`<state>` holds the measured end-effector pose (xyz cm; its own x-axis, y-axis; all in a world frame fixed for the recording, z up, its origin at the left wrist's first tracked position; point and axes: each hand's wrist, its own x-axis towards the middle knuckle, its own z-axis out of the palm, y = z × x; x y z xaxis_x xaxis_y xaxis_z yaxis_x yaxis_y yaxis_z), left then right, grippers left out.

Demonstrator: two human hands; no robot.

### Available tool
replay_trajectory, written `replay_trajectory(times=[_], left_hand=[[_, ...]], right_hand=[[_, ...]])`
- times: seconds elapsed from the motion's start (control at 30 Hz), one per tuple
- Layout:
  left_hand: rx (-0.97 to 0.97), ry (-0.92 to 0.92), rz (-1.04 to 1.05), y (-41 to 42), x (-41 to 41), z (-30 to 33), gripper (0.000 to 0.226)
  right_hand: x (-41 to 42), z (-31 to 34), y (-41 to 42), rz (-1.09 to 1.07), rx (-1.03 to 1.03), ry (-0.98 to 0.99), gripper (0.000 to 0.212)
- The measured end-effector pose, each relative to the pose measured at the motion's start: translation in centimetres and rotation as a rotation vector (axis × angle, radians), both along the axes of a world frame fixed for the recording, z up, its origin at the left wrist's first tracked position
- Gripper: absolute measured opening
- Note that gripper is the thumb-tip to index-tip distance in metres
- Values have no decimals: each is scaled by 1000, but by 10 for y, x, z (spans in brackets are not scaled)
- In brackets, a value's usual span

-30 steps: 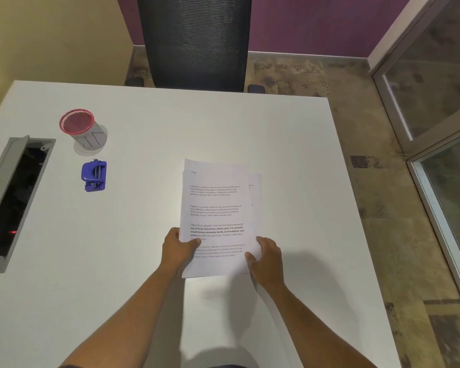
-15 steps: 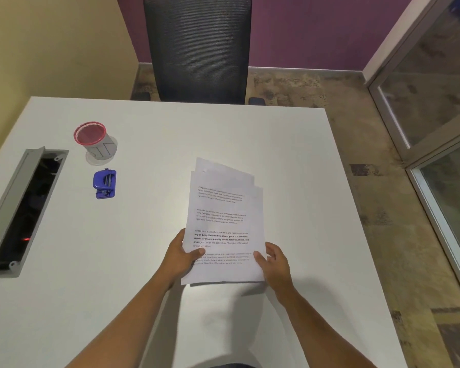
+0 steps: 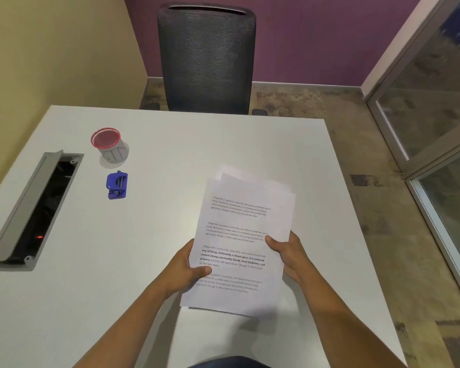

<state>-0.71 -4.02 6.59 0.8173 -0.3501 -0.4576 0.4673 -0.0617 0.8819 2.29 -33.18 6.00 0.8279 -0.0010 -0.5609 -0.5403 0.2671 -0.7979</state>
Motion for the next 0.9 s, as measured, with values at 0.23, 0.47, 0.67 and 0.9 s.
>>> replay_trajectory(times=[0.23, 0.47, 0.67, 0.9], left_hand=[[38, -83, 208, 5, 18, 17, 52], [101, -347, 336, -1, 51, 57, 38], [45, -478, 438, -8, 50, 78, 38], [80, -409, 466, -12, 34, 62, 45]], right_hand=[[9, 32, 12, 94, -214, -162, 38], [20, 76, 23, 63, -266, -382, 27], [28, 89, 26, -47, -300, -429, 26], [13, 69, 32, 63, -304, -398, 49]])
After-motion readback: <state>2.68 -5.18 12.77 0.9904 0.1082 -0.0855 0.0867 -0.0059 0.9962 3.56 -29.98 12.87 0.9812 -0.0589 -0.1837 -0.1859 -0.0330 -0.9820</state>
